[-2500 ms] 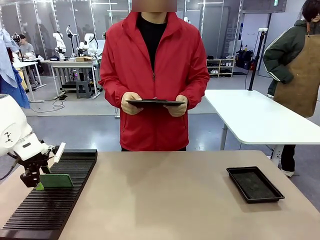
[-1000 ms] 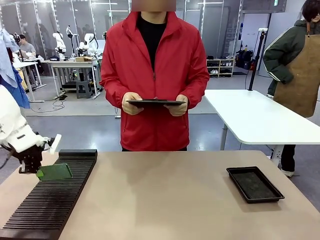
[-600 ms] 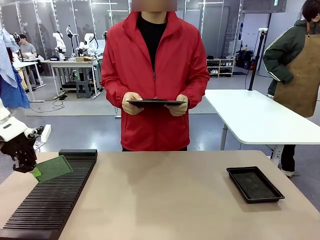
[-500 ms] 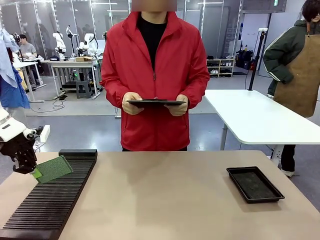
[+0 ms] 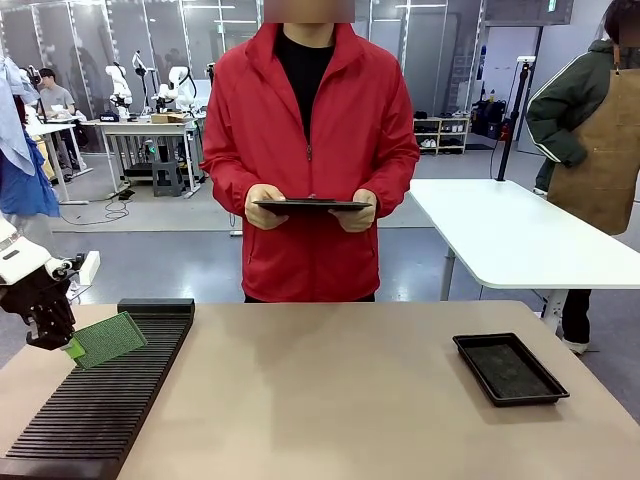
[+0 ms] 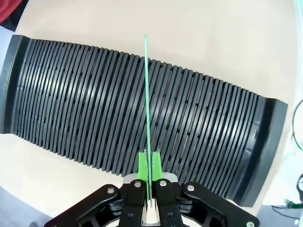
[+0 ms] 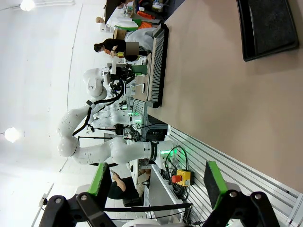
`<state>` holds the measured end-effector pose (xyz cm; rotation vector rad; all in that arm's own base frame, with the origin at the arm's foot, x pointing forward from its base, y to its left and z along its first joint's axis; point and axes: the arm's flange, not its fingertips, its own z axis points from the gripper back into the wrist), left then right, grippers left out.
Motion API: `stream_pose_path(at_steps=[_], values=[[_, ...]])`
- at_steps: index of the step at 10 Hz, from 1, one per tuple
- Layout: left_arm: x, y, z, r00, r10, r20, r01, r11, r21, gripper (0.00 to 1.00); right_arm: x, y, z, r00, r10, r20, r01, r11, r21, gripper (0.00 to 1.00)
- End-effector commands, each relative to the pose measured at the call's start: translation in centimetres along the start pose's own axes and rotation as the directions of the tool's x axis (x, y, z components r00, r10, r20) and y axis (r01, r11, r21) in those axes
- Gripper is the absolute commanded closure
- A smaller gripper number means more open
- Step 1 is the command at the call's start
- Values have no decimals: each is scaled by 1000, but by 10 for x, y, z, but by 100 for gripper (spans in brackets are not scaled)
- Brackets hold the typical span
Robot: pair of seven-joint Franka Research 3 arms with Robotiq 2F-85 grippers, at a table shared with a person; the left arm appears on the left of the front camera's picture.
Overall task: Inspect the PCB.
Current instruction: Pick up the Blank PCB and present it to the human.
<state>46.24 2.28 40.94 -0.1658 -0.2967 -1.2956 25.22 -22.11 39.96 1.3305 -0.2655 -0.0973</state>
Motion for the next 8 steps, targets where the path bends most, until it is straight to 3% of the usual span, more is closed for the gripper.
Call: stream_pose_path(at_steps=[1,3,5,6,7,8], values=[[0,0,0,1000,0,0,0,1000,0,97,0,2,1,1000,-3,6,3,1000,3,0],[6,8,8,954,188,235,-153,975,-158,97,0,2,1,1000,-3,6,3,1000,3,0],[28,25,1,855,366,368,-254,913,-318,97,0,2,1,1000,-3,6,3,1000,3,0],[36,35,-6,784,442,436,-290,882,-372,97,0,2,1,1000,-3,6,3,1000,3,0],[41,46,-20,691,560,457,-331,807,-489,97,0,2,1,1000,-3,6,3,1000,3,0],[46,57,-32,628,634,450,-347,747,-567,97,0,2,1,1000,-3,6,3,1000,3,0]])
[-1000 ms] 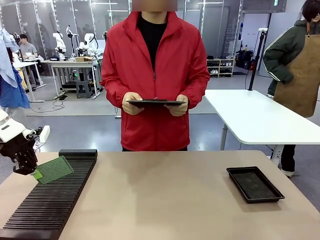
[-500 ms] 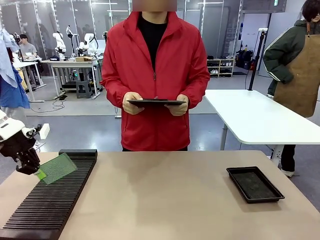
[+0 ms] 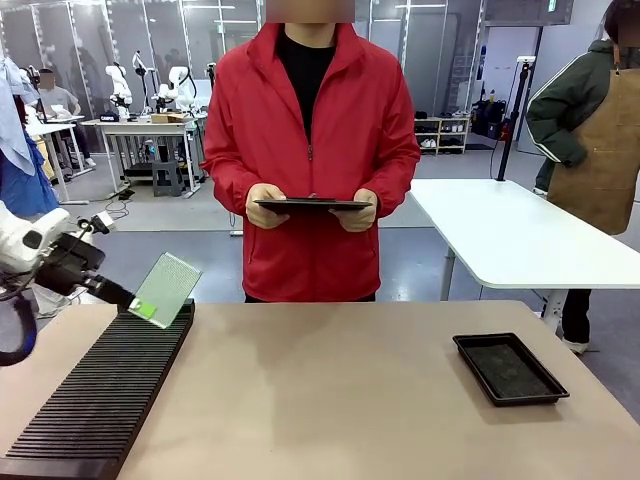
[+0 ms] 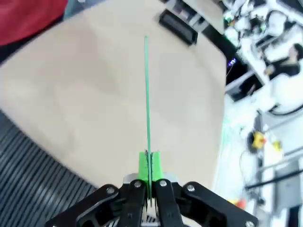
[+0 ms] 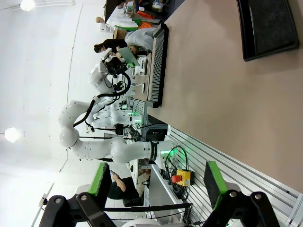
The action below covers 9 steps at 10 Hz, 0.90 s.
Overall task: Inspect the PCB.
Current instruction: Pick up the Blank PCB and present it to the human.
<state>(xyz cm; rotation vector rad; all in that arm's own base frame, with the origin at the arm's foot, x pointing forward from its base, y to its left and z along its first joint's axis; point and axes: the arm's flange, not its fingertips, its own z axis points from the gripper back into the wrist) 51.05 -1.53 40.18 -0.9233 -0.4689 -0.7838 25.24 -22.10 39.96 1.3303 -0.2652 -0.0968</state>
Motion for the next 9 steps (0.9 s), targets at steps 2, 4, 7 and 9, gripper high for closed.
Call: stream_pose_path(at_steps=[2,4,7,9], values=[[14,42,-21,963,200,179,-180,976,-121,97,0,2,1,1000,-4,6,4,1000,4,0],[14,62,-35,925,303,229,-226,924,-308,97,0,2,1,1000,-4,6,4,1000,4,0],[10,76,-58,882,434,183,-311,829,-466,97,0,2,1,1000,-4,6,4,1000,4,0],[8,76,-60,858,490,152,-385,811,-440,97,0,2,1,1000,-4,6,4,1000,4,0]])
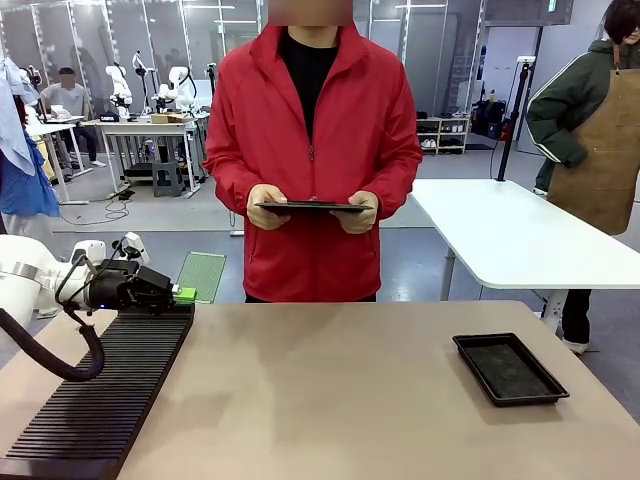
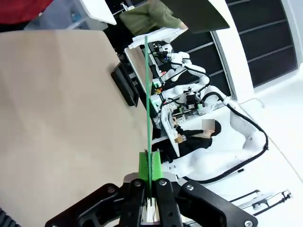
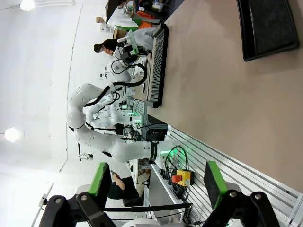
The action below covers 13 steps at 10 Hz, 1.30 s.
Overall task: Inspect the PCB.
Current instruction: Pick up the Blank PCB and present it to the human.
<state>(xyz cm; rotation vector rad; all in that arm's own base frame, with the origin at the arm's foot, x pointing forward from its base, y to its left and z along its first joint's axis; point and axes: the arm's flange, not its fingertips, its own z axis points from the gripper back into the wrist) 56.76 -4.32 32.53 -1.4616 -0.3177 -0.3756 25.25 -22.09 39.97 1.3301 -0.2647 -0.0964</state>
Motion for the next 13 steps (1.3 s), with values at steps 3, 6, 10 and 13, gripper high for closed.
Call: stream_pose_path(at_steps=[3,6,10,13], values=[[0,0,0,1000,0,0,0,1000,0,97,0,1,1,1000,-4,7,4,1000,4,0],[11,2,10,980,197,-11,-195,956,-220,97,0,1,1,1000,-4,7,4,1000,4,0],[34,15,8,923,372,95,-351,918,-184,97,0,1,1,1000,-4,7,4,1000,4,0],[40,17,5,923,378,69,-371,924,-97,97,0,1,1,1000,-4,7,4,1000,4,0]])
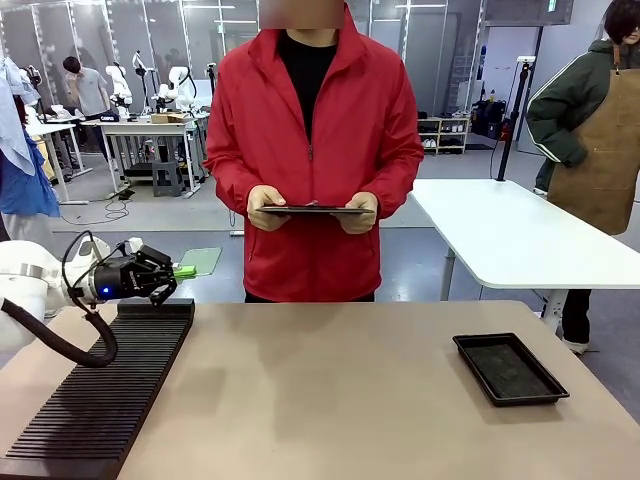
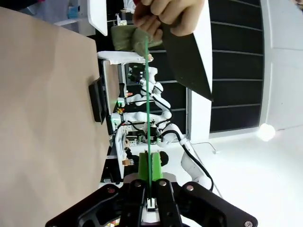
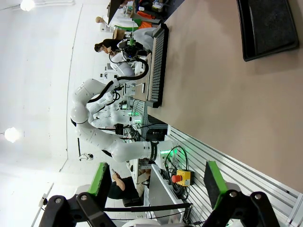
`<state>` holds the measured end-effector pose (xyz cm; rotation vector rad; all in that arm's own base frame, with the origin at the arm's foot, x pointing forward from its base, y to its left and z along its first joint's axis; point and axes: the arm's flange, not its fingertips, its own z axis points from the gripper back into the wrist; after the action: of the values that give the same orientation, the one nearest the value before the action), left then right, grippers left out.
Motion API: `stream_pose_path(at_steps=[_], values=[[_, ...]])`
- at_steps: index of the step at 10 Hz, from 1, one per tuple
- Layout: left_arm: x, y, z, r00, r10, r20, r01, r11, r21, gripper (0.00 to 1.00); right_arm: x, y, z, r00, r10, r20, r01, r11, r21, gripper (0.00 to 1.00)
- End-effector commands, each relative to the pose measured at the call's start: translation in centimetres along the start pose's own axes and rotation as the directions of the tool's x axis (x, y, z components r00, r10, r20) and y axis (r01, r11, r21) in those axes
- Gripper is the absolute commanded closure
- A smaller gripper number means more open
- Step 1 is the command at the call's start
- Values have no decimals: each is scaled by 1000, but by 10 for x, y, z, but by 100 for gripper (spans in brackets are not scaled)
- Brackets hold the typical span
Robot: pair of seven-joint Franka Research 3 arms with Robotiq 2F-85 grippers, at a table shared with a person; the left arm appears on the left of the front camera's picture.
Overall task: Inspect the PCB.
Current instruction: Pick up the Blank PCB and present it to the human, then release the Blank PCB you were holding.
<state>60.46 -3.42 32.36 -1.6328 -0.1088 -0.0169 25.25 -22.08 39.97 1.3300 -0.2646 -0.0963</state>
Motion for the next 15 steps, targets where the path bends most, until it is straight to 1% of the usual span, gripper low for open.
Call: stream_pose_path(at_steps=[1,3,4,15], values=[[7,-3,-6,999,29,-14,-29,998,60,97,0,1,1,1000,-4,7,4,1000,4,0],[10,-1,-5,999,42,-7,-42,999,26,97,0,1,1,1000,-4,7,4,1000,4,0],[3,0,-4,1000,12,-5,-12,1000,29,97,0,1,1,1000,-4,7,4,1000,4,0],[3,0,-4,1000,12,-5,-12,1000,29,97,0,1,1,1000,-4,7,4,1000,4,0]])
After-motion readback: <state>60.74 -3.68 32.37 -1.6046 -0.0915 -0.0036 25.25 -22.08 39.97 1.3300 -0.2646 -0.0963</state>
